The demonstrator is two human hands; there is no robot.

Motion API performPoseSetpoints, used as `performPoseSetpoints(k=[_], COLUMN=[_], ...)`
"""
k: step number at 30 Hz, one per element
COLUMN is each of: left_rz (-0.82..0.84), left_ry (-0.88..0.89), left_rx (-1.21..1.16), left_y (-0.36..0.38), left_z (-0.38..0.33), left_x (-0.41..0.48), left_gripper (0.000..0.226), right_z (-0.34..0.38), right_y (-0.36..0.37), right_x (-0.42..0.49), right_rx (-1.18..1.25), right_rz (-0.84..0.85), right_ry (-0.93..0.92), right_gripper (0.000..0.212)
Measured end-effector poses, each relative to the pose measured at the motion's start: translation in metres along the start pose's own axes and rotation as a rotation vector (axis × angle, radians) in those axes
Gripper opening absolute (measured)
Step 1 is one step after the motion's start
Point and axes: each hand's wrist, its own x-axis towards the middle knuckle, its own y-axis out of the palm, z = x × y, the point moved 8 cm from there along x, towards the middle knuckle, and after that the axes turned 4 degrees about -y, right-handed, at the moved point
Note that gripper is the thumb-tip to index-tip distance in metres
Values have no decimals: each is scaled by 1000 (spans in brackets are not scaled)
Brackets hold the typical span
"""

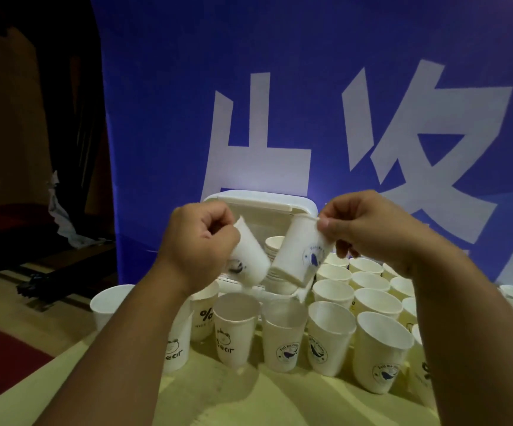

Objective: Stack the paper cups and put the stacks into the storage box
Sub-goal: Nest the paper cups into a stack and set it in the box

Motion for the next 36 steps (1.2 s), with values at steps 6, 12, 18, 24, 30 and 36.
performPoseSetpoints(k=[6, 12, 18, 24, 30, 36], left_rz=[-214, -246, -203, -238, -158, -105], left_ry=[176, 233, 237, 243, 113, 76], left_rx=[293, 317, 347, 333, 328, 308], left_y=[25, 53, 79, 72, 72, 71], left_z=[-4, -1, 0, -10, 1, -2], left_x=[-12, -14, -13, -3, -2, -4], left_gripper=[22, 12, 12, 13, 17, 13], right_z=[-9, -14, -11, -12, -16, -19], right_y=[-20, -26, -24, -26, -28, -13], right_x=[11, 9, 5, 4, 7, 19], right_rx=[-65, -97, -56, -17, -53, -180], right_rz=[-457, -640, -709, -752, -740, -438], right_ry=[-39, -23, -68, -91, -90, -56], right_gripper=[12, 19, 13, 12, 14, 18])
